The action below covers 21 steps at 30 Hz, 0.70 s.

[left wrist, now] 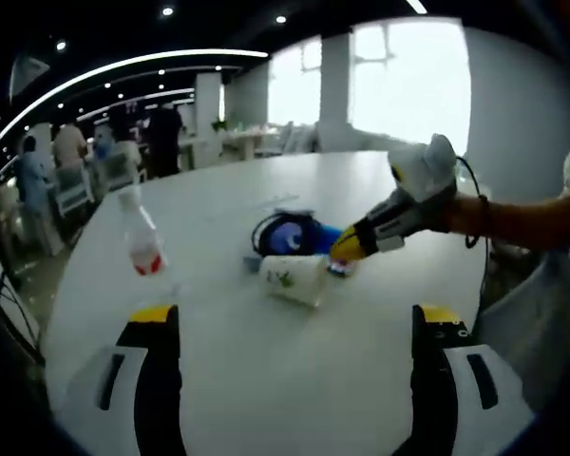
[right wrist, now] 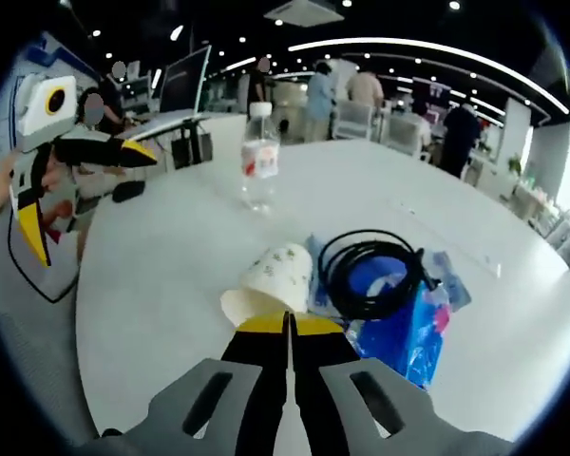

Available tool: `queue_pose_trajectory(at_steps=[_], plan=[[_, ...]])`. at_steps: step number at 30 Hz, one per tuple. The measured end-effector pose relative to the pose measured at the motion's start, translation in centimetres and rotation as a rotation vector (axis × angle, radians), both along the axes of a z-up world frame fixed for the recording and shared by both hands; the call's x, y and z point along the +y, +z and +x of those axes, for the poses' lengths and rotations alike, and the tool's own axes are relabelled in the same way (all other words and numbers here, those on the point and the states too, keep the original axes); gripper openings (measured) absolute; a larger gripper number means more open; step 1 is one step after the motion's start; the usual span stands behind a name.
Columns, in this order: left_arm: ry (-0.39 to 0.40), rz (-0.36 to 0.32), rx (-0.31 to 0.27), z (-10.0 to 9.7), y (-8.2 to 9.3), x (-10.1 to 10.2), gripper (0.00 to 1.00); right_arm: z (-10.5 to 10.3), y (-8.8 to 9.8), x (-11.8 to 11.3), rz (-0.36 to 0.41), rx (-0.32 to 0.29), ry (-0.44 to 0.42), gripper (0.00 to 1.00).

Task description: Arrange the tabletop items into an orderly group along one side of the table until the central work area is clear of visible clutter.

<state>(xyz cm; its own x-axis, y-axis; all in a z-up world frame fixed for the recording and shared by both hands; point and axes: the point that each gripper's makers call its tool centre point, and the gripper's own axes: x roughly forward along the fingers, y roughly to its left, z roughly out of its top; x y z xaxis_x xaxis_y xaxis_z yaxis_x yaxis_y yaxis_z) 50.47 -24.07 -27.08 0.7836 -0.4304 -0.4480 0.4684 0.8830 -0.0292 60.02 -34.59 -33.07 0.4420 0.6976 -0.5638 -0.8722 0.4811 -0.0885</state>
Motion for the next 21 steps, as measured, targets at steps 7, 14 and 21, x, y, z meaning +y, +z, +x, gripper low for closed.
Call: queue_pose_trajectory(at_steps=[7,14,21], plan=[[-0.012,0.005,0.001,-0.1,-0.1,-0.3,0.99,-0.3,0.7,0.0,0.018,0.013,-0.010,0.01],[-0.006,0.003,0.001,0.0,0.0,-0.1,0.99,-0.6,1.0,-0.1,0.015,0.006,0.002,0.02],[-0.008,0.005,0.002,-0.1,0.0,-0.1,0.99,-0.9,1.3,0.0,0.018,-0.001,0.006,0.40]])
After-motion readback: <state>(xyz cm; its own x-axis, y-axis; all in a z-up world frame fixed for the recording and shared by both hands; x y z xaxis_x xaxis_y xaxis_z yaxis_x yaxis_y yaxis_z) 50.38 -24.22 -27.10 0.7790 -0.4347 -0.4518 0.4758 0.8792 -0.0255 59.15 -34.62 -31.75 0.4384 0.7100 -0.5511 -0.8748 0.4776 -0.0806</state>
